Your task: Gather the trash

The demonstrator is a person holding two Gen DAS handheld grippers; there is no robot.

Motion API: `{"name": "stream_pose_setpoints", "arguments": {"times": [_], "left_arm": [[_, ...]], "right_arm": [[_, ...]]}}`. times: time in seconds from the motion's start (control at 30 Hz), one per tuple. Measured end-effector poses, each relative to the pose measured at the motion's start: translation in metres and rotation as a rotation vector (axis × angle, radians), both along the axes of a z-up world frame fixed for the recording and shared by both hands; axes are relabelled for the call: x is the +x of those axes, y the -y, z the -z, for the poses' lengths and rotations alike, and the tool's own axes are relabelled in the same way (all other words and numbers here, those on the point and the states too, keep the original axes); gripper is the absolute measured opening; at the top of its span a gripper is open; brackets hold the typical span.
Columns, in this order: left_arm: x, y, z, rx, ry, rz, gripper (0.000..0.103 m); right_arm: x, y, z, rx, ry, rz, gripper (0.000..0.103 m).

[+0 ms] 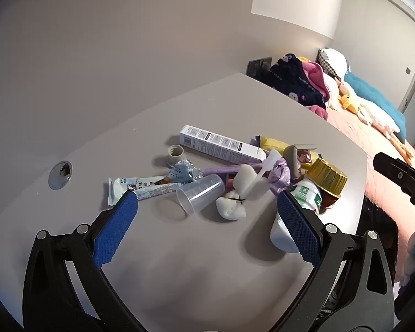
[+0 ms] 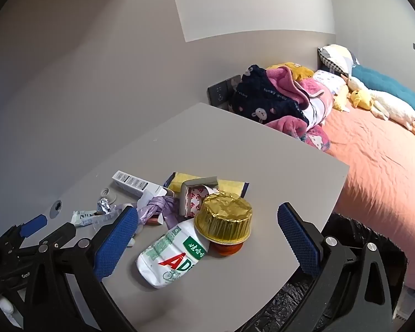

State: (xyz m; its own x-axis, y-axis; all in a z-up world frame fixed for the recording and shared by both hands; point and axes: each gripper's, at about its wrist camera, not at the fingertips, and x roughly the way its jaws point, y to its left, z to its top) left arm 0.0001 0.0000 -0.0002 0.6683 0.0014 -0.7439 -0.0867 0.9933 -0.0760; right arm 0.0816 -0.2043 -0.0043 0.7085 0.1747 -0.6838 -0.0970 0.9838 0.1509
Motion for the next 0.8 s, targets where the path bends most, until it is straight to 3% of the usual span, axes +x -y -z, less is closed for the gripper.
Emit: {"name": "stream_pose_setpoints", "arguments": {"times": [0.1,0.8], "left_arm": [[0.0,0.0015,0.0003,0.025,0.001,0.0,0.097],[0.0031,0.0035,-0.0054,0.015,0.038,0.003,0.097]], "right_arm": [[0.0007,0.0005,0.0,-0.002,-0.002,-0.001,0.1],[0.004,0.0046,-0.0004,-0.004,0.006,0.008,0.1]]}}
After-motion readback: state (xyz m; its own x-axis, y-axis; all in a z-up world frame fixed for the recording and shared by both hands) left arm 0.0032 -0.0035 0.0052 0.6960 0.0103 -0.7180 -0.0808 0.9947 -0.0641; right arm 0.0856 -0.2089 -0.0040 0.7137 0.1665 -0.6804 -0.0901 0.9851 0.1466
